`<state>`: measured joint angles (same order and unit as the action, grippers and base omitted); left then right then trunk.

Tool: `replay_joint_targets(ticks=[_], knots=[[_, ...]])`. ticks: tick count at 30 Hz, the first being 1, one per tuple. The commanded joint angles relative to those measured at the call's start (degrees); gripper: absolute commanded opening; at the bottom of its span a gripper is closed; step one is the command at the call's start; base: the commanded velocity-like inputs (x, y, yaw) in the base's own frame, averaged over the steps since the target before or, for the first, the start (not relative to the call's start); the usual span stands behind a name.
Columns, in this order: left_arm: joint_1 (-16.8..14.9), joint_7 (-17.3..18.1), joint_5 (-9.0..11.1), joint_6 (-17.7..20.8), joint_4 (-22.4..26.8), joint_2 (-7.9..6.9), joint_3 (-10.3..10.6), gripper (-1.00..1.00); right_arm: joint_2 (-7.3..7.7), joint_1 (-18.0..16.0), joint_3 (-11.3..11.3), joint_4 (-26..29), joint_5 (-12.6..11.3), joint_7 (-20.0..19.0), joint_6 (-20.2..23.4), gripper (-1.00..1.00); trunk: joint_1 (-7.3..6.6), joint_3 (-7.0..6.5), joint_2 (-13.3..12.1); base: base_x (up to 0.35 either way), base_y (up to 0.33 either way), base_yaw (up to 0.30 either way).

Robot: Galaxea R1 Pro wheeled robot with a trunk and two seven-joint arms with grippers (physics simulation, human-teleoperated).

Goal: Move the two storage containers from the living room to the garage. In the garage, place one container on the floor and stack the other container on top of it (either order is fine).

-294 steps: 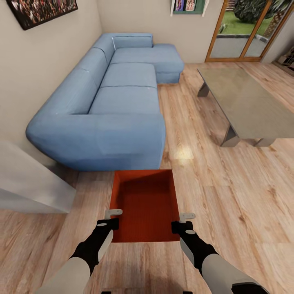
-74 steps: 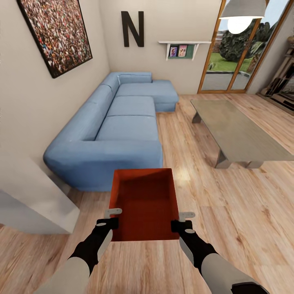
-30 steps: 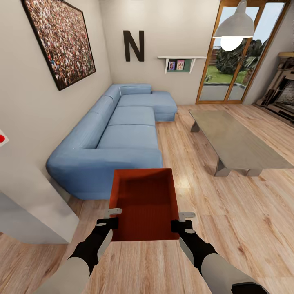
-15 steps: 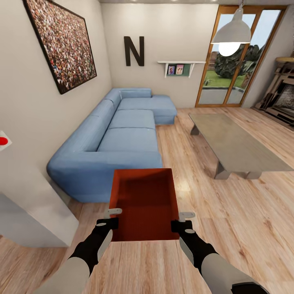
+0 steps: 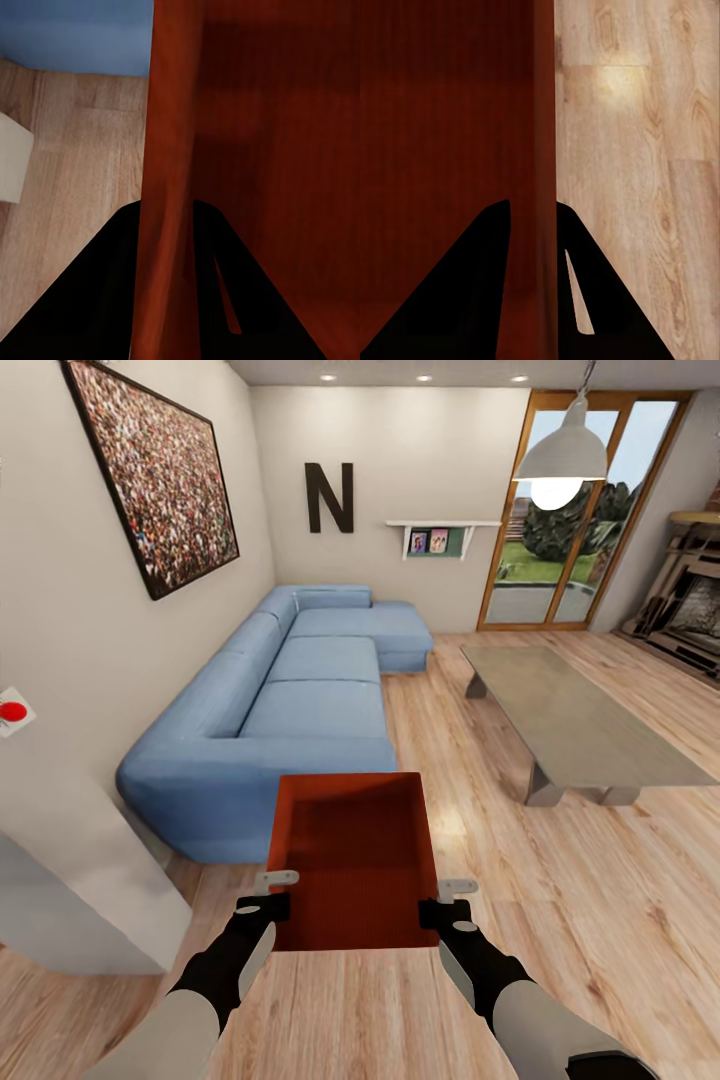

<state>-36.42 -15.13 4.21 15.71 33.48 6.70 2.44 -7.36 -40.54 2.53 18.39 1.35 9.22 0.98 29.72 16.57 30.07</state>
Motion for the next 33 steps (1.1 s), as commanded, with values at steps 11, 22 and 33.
replay_joint_targets(ticks=[11, 22, 33], knots=[[0.02, -0.78, -0.05, 0.55, 0.01, -0.98, -0.07, -1.00, 0.06, -0.07, -1.82, 2.18, 0.93, 2.12, 0.09, -1.00, 0.02, -0.93, 0.08, 0.000, 0.000, 0.000], [0.02, -0.78, -0.05, 0.55, 0.01, -0.98, -0.07, -1.00, 0.06, -0.07, -1.82, 2.25, 0.93, 2.12, 0.16, -1.00, 0.02, -1.94, 0.08, 0.000, 0.000, 0.000], [-0.01, -0.78, -0.05, 0.55, 0.08, -0.98, -0.07, -1.00, 0.06, -0.07, -1.82, 2.87, 0.93, 2.29, 0.17, -1.00, 0.02, -2.95, 0.08, 0.000, 0.000, 0.000]])
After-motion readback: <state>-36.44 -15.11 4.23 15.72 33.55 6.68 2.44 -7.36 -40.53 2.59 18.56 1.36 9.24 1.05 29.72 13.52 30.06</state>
